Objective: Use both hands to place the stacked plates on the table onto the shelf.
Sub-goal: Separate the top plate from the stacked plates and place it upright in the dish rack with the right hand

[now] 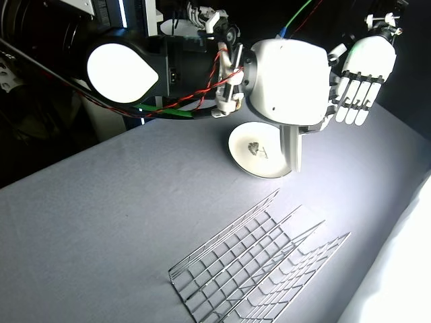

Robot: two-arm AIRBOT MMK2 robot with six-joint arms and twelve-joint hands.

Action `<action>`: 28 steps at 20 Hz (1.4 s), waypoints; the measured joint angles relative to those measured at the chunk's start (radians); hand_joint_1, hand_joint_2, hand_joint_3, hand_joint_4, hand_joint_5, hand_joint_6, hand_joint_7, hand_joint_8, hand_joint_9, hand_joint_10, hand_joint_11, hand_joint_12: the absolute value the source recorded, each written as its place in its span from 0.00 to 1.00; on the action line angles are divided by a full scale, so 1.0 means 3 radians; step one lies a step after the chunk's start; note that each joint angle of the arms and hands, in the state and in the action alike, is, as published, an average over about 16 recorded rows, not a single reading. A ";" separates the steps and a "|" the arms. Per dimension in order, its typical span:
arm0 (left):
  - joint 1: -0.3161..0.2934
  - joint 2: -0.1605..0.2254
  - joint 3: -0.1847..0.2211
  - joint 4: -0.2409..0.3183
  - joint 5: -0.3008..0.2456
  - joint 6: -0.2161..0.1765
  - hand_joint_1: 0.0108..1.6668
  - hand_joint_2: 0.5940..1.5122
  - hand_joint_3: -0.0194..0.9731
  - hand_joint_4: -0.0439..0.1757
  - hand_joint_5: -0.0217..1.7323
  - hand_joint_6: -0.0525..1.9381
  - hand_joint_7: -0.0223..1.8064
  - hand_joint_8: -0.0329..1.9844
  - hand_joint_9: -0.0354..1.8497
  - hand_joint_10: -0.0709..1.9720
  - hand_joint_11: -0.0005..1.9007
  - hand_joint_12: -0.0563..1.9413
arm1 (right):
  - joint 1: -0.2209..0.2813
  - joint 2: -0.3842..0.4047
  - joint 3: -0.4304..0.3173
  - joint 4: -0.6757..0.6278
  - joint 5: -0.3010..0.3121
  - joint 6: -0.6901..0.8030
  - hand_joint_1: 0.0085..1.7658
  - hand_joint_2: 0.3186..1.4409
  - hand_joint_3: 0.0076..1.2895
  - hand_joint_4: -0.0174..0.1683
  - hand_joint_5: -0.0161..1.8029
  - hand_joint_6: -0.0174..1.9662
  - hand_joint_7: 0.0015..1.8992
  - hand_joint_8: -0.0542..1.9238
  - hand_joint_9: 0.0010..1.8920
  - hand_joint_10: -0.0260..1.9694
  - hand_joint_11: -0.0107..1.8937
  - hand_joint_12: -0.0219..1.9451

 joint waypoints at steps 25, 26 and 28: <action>0.0063 -0.0050 0.0205 0.0008 -0.0126 0.0066 0.01 0.50 0.04 0.20 0.02 0.03 0.02 0.02 0.03 0.04 0.01 0.03 | 0.0450 0.0132 0.0274 0.1016 -0.0913 0.0087 0.80 0.59 0.00 0.05 0.56 0.43 0.59 0.40 0.55 0.47 0.50 0.52; 0.0054 -0.0050 0.0205 0.0018 -0.0127 0.0061 0.01 0.50 0.04 0.20 0.02 0.03 0.02 0.02 0.03 0.04 0.01 0.03 | 0.0450 0.0148 0.0283 0.1024 -0.0925 0.0088 0.80 0.59 0.01 0.05 0.56 0.43 0.59 0.40 0.55 0.47 0.50 0.52; 0.0036 -0.0050 0.0205 0.0038 -0.0130 0.0053 0.01 0.50 0.04 0.20 0.02 0.03 0.02 0.03 0.03 0.04 0.01 0.03 | 0.0447 0.0177 0.0305 0.1035 -0.0944 0.0089 0.80 0.59 0.01 0.05 0.55 0.43 0.59 0.40 0.54 0.47 0.50 0.52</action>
